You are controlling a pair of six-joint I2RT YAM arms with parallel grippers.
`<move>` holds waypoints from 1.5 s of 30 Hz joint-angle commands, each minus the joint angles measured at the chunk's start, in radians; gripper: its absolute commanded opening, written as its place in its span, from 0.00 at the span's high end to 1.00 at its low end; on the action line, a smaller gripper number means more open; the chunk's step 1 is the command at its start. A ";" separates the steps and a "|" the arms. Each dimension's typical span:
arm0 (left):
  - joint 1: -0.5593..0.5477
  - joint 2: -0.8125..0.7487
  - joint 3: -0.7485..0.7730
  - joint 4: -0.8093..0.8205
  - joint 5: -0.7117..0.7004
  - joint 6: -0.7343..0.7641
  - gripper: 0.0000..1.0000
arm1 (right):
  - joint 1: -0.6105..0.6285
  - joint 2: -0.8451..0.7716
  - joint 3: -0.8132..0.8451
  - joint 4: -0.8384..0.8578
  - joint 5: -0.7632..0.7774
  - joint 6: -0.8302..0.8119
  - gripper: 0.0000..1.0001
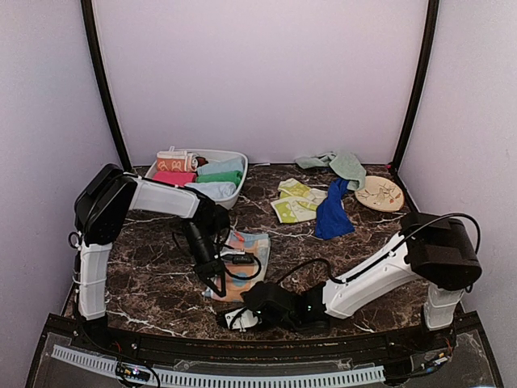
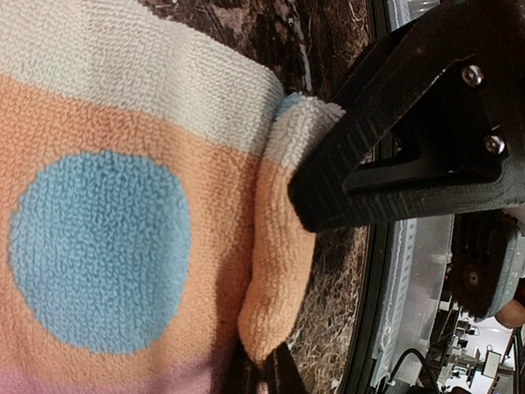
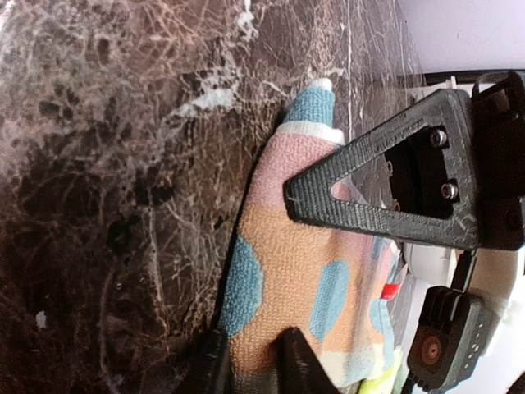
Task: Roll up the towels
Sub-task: Roll the towel at the center of the board.
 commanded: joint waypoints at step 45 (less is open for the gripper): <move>-0.173 -0.515 -0.504 0.723 -0.538 0.186 0.58 | -0.527 0.179 -0.001 0.283 -1.416 1.631 1.00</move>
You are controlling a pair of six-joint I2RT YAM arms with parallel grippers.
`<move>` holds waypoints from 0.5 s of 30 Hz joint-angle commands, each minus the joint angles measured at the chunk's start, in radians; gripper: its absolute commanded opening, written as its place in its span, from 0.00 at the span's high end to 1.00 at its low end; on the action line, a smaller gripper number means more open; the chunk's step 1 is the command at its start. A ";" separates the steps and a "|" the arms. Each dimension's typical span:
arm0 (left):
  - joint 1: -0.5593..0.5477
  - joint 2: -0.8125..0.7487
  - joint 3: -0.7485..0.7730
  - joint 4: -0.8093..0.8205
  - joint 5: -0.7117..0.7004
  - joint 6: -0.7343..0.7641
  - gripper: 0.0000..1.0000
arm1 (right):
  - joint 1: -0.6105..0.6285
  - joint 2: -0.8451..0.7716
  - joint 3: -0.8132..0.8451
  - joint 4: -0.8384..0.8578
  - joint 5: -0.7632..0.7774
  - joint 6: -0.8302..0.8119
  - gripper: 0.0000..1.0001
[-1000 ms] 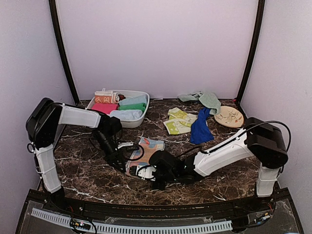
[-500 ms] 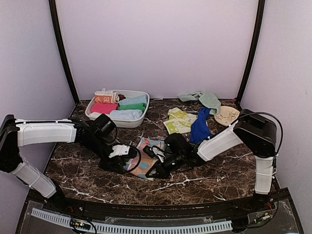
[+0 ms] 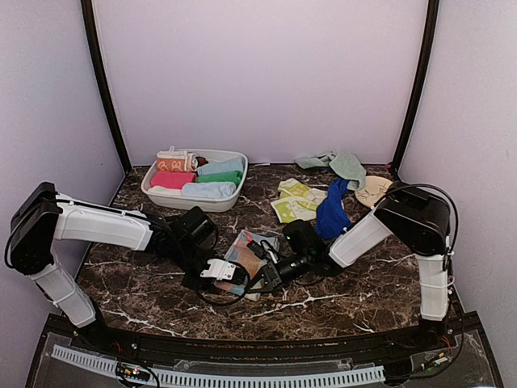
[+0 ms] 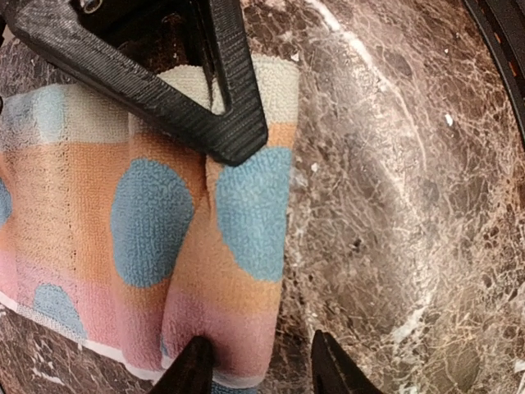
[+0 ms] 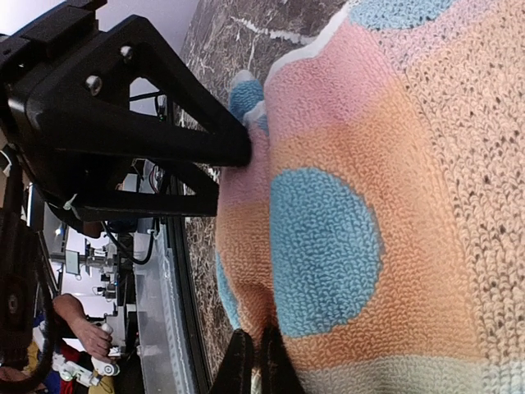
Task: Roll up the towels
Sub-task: Roll the towel at the center of the board.
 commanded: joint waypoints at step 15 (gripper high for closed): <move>0.004 0.148 0.069 0.000 -0.108 0.000 1.00 | -0.021 -0.023 -0.003 -0.001 0.002 0.076 0.82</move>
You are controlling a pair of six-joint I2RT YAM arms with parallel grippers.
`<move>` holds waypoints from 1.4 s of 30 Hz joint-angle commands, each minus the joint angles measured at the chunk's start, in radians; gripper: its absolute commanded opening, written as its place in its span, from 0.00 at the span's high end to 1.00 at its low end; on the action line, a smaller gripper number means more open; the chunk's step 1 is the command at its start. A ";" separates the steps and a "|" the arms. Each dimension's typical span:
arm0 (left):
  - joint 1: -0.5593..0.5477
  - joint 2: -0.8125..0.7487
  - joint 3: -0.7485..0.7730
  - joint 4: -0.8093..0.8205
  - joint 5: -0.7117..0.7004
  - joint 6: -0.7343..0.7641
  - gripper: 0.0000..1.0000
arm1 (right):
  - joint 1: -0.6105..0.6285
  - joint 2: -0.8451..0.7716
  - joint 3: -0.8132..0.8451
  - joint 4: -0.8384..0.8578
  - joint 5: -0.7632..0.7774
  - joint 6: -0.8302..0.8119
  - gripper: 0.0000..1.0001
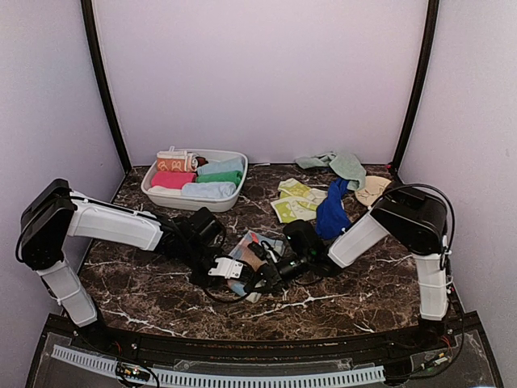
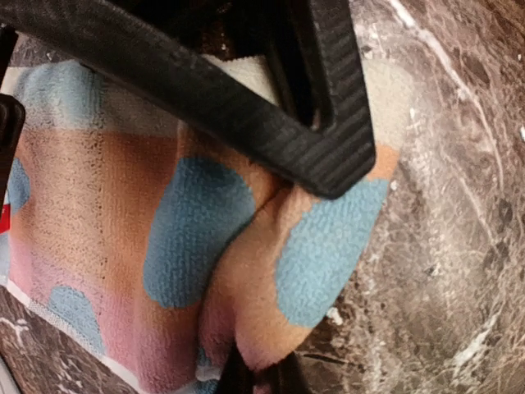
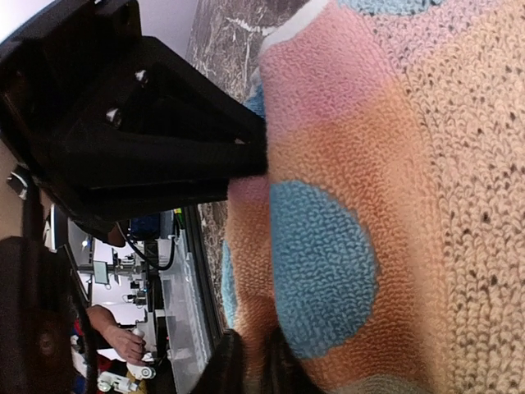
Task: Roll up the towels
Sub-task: Roll the towel at the center of the board.
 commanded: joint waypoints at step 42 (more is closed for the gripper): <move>0.125 0.433 0.489 -0.969 0.541 -0.033 1.00 | 0.679 -0.259 -0.120 -0.041 1.517 -1.785 0.33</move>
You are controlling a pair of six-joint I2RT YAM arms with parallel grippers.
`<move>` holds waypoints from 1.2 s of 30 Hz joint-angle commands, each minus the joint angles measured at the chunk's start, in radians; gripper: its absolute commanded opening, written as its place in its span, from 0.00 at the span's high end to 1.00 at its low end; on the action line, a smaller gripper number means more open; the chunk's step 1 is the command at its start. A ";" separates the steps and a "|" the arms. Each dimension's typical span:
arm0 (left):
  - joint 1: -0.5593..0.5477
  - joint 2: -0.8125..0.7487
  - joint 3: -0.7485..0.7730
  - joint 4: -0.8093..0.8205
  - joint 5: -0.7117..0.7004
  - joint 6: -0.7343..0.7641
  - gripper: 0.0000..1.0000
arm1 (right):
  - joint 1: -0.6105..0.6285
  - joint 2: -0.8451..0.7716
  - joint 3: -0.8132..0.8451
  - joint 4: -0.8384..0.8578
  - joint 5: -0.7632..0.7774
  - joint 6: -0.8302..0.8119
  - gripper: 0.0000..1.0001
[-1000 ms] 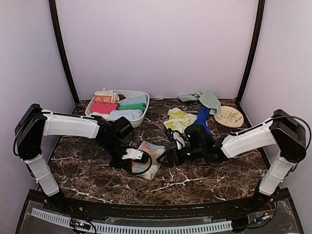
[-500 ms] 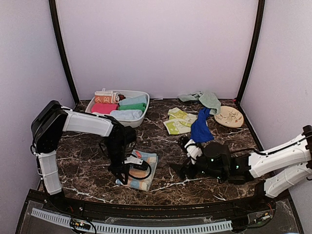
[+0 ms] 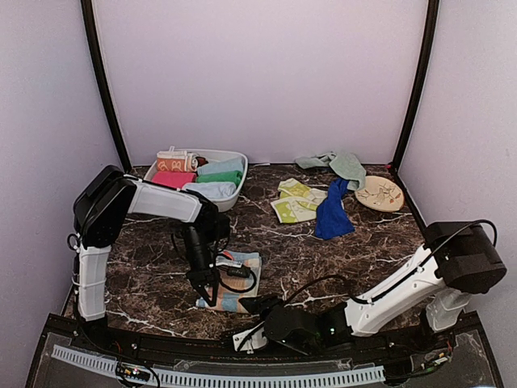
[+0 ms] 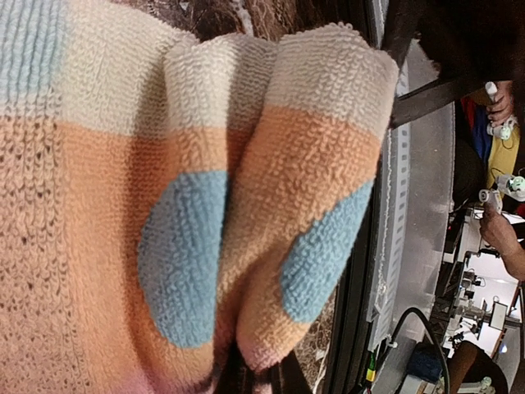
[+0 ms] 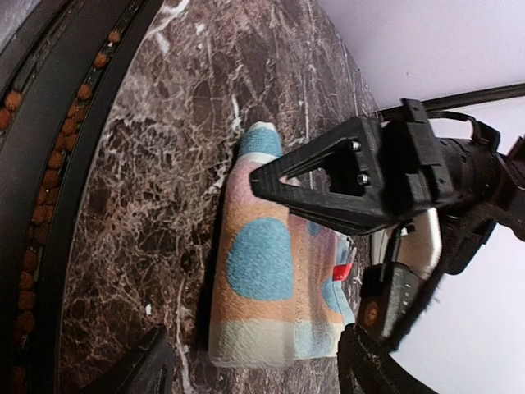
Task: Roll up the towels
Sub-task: Roll the towel at the center of the board.
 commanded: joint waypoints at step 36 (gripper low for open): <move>0.086 -0.746 -0.529 0.633 -0.148 -0.101 0.62 | -0.476 0.181 0.137 -0.187 -1.095 1.037 1.00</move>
